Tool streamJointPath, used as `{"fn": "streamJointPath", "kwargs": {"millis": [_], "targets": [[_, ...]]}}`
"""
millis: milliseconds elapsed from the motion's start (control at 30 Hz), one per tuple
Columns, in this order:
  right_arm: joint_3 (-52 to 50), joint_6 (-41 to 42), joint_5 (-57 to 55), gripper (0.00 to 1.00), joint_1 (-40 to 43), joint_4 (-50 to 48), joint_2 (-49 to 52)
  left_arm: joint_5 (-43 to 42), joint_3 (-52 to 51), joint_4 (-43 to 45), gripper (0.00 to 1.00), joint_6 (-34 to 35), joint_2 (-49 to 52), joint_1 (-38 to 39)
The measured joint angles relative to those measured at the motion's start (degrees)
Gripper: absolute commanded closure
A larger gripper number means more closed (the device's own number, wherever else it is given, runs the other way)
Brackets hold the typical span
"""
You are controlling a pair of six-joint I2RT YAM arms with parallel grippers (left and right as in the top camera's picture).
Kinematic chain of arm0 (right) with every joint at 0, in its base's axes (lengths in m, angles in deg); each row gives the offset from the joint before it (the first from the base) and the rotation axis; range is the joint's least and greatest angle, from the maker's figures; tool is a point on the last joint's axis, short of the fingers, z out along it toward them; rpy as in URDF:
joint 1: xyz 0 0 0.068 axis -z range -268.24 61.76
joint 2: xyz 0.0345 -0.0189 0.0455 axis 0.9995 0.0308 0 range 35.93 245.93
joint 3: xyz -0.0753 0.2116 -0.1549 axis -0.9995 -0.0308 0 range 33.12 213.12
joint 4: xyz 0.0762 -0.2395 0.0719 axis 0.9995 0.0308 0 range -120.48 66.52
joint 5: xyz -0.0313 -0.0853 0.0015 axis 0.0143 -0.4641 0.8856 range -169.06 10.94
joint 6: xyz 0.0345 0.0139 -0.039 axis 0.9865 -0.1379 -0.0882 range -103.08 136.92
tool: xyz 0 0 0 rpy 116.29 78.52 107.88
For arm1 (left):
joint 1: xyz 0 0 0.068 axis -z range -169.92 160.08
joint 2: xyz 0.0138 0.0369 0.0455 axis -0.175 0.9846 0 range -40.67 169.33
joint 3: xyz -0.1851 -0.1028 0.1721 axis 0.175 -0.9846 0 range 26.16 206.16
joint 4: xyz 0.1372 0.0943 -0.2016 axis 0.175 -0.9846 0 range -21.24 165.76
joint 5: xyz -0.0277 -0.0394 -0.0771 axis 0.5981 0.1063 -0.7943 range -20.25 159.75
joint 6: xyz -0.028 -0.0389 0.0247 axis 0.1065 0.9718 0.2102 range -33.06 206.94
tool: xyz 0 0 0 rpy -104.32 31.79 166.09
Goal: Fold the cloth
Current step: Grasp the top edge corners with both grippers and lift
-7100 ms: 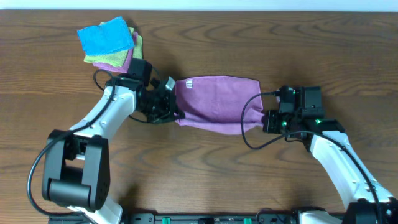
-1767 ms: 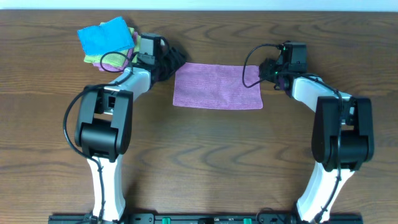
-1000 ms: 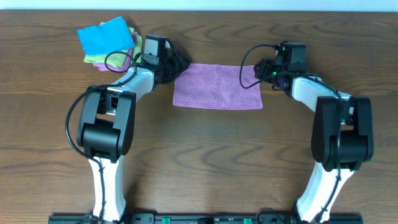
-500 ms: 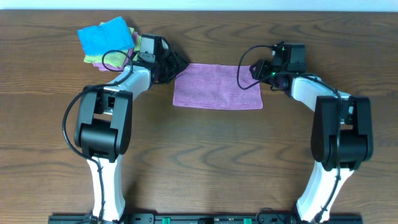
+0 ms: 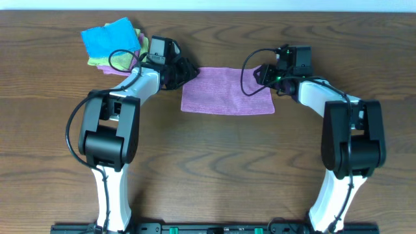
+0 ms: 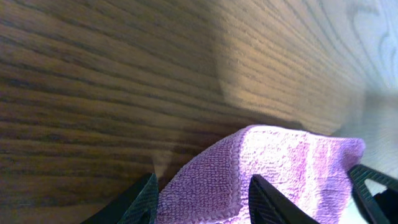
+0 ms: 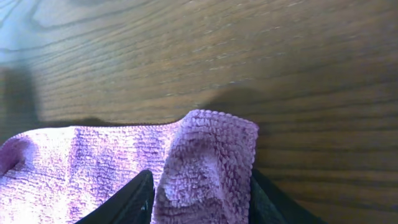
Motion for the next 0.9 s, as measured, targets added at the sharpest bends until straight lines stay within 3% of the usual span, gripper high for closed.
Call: {"fn": "streamJointPath", "kwargs": {"millis": [200,367,400,500,533,900], "targets": [[0.00,0.00,0.04,0.53,-0.02,0.02,0.00,0.61,0.02,0.20,0.54,-1.38,-0.09,0.15],[0.00,0.02,0.02,0.57,-0.02,0.22,0.00,1.79,-0.33,0.22,0.76,-2.12,-0.02,0.13],[0.00,0.02,0.02,0.60,-0.02,0.28,0.00,2.03,-0.44,0.22,0.78,-2.25,-0.02,0.15],[-0.02,0.11,0.04,0.83,-0.02,0.55,0.11,2.71,-0.52,-0.02,0.94,-2.86,0.07,0.35],[0.00,0.31,0.02,0.99,-0.02,0.63,0.17,2.62,-0.57,0.00,0.95,-3.06,0.26,0.44],[-0.02,0.39,0.17,0.99,0.11,-2.05,0.33,1.14,0.83,-0.61,0.94,-3.93,0.83,-0.63]]}}
